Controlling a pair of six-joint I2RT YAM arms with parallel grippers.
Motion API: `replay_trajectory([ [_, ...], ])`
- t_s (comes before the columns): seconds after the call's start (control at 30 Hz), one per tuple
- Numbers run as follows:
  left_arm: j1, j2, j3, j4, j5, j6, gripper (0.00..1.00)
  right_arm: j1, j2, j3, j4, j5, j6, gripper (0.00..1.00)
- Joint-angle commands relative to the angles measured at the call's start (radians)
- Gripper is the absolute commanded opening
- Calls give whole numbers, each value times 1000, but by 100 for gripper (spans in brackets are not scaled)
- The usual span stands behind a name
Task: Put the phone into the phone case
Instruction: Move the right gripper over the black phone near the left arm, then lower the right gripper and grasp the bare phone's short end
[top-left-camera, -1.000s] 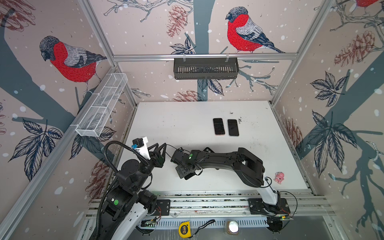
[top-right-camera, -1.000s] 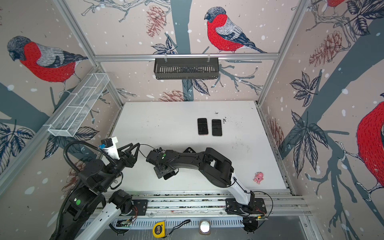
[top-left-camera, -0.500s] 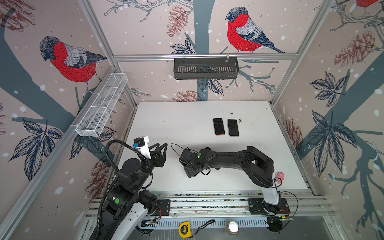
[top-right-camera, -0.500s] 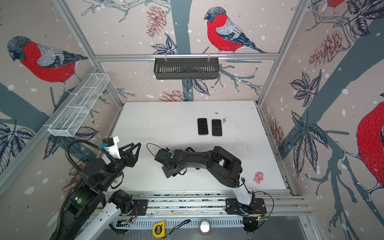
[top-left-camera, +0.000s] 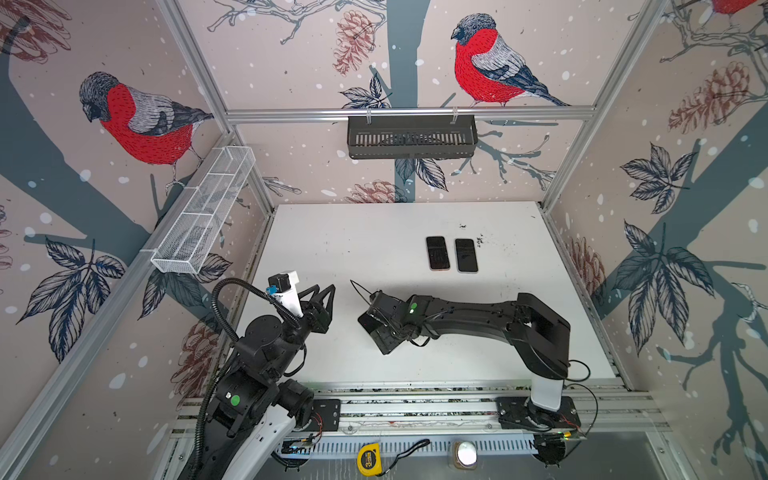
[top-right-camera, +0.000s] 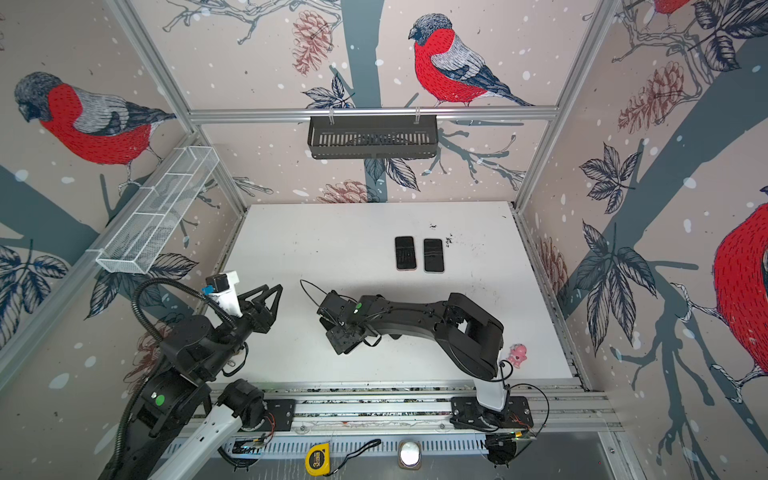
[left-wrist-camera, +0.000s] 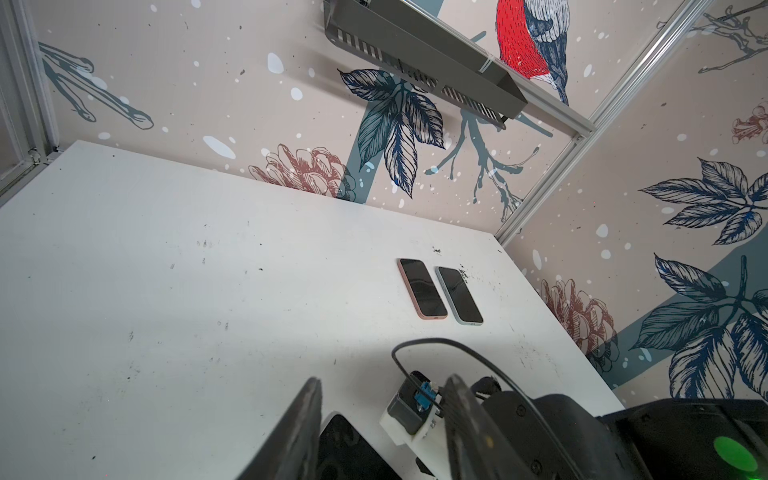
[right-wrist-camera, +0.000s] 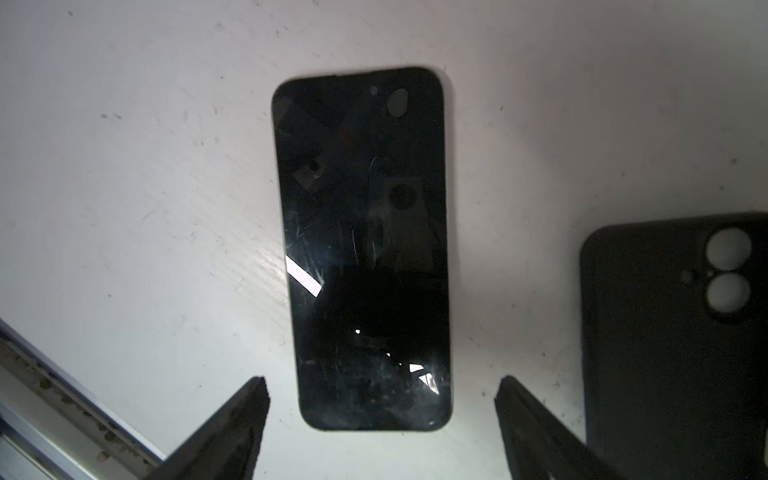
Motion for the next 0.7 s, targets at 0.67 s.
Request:
replay_trajectory([
  [0.67,2,5,2,27,5,1,48,-4,123,39,38,14,-67,70],
])
